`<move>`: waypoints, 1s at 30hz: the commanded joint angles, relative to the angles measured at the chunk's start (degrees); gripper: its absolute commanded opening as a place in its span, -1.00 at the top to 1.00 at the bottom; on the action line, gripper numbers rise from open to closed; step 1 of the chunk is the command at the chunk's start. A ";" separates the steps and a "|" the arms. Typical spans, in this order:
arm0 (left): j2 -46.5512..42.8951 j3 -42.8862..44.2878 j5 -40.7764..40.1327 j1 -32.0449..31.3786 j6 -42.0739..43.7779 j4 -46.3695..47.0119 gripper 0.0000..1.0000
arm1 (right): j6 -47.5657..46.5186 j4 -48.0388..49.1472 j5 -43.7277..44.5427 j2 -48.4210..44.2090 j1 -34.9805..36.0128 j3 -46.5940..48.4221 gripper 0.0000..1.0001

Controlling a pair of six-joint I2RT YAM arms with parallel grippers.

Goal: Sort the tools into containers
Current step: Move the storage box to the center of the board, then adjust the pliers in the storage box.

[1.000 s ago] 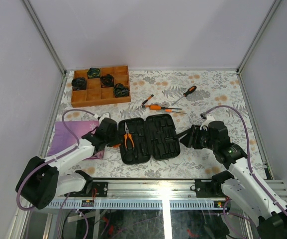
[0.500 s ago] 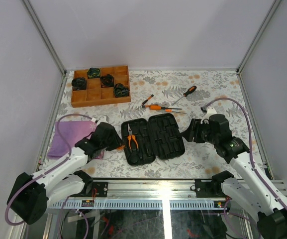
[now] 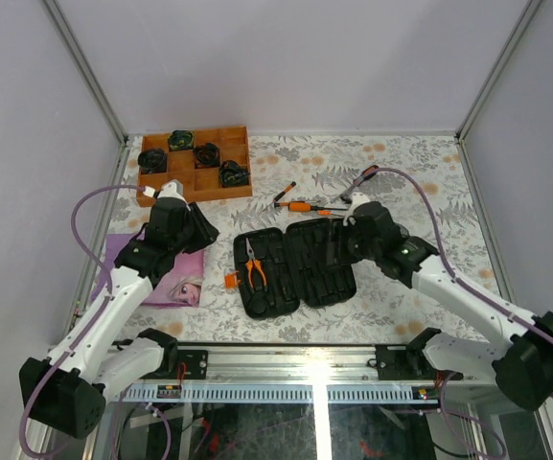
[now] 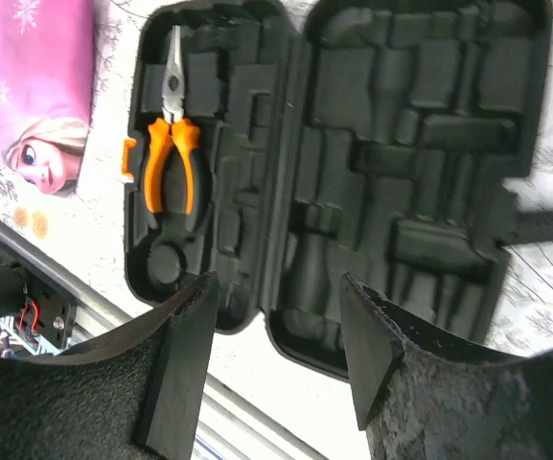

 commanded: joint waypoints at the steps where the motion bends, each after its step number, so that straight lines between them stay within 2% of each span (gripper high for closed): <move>1: 3.56 5.51 2.37 1.81 8.80 -4.19 0.30 | 1.36 4.43 5.31 8.50 7.11 8.11 -0.19; 6: 2.18 4.86 -3.37 3.23 11.98 -6.13 0.31 | -0.18 4.15 8.47 21.12 15.43 16.59 -0.17; 8: 1.19 4.58 -2.77 3.25 12.02 -5.38 0.30 | -0.61 4.01 9.76 25.40 17.63 19.59 -0.16; 16: -0.14 4.39 -6.37 3.46 11.46 -6.37 0.30 | -2.29 -1.19 15.88 39.56 22.66 31.94 -0.01; 23: -0.52 4.07 -6.66 3.33 11.00 -6.48 0.34 | -2.81 -3.23 18.21 45.13 23.53 36.62 0.14; 30: -0.82 3.89 -6.11 3.44 10.91 -6.31 0.35 | -4.55 -1.94 13.04 48.08 23.53 38.67 0.20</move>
